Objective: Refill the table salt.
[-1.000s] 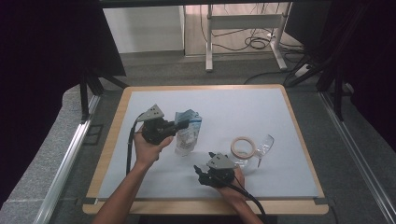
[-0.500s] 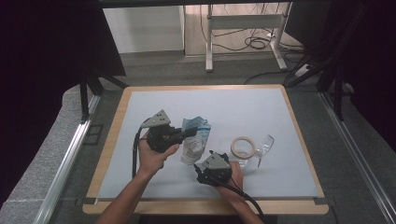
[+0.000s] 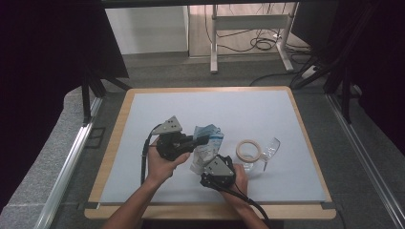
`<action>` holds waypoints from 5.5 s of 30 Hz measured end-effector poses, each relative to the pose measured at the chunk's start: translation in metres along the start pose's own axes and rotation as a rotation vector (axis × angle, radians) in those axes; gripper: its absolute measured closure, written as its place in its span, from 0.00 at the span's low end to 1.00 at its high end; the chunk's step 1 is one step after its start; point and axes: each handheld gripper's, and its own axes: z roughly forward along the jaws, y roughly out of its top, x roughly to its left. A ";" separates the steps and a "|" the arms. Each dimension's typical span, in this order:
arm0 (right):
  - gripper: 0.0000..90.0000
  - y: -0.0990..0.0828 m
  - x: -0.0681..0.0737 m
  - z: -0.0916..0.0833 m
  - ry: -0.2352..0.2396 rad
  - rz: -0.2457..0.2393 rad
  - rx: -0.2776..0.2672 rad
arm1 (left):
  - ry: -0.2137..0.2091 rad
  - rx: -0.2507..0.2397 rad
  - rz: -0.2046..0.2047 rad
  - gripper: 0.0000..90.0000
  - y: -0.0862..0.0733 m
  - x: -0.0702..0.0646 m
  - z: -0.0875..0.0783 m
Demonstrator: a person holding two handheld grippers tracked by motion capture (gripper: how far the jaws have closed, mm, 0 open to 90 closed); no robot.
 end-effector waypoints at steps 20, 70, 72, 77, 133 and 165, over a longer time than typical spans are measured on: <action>0.39 -0.004 0.002 -0.012 0.103 0.105 0.011 | -0.004 0.062 -0.007 1.00 0.011 0.003 0.027; 0.44 -0.021 -0.007 -0.038 0.132 0.214 -0.002 | -0.072 0.246 0.043 1.00 0.031 -0.007 0.085; 0.44 -0.021 -0.007 -0.039 0.135 0.219 -0.003 | -0.075 0.251 0.047 1.00 0.031 -0.008 0.087; 0.45 -0.021 -0.006 -0.042 0.147 0.230 -0.008 | -0.082 0.264 0.059 1.00 0.032 -0.011 0.092; 0.48 -0.015 -0.009 -0.048 0.092 0.364 -0.071 | -0.171 0.347 0.050 1.00 0.054 0.005 0.124; 0.49 -0.008 -0.005 -0.042 0.022 0.433 -0.101 | -0.153 0.410 0.093 1.00 0.065 0.004 0.136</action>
